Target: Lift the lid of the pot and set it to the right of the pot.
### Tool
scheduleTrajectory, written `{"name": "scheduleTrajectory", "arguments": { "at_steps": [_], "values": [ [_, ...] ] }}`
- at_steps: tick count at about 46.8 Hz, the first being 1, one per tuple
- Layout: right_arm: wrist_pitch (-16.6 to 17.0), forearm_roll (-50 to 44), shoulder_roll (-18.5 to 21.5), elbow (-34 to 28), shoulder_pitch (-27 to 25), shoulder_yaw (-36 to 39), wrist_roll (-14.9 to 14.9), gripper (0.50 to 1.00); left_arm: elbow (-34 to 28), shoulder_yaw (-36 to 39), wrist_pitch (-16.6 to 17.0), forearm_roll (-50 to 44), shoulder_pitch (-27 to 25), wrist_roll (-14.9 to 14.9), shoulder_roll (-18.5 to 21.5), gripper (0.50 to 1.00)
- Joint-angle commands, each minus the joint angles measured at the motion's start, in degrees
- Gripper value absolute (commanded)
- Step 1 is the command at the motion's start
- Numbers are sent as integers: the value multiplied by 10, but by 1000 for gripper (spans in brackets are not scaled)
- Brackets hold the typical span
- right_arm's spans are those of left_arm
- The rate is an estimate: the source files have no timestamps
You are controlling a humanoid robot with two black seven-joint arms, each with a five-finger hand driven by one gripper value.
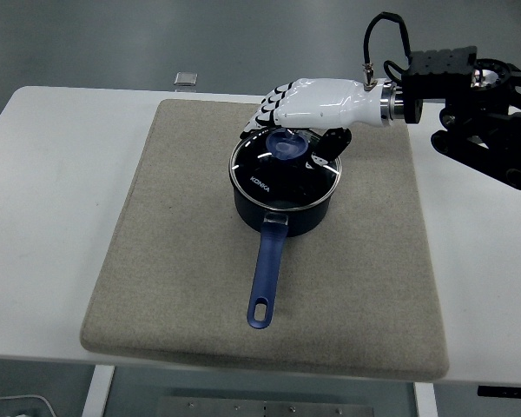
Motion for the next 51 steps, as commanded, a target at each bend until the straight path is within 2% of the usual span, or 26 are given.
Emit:
{"name": "scheduleTrajectory", "arguments": {
  "at_steps": [1, 51],
  "values": [
    [0, 0, 0, -3, 0, 0, 0, 903, 0, 0, 0, 1, 0, 0, 0, 1000],
    [-17, 0, 11, -25, -11, 0, 0, 903, 0, 0, 0, 0, 0, 0, 0, 1000]
  ]
}}
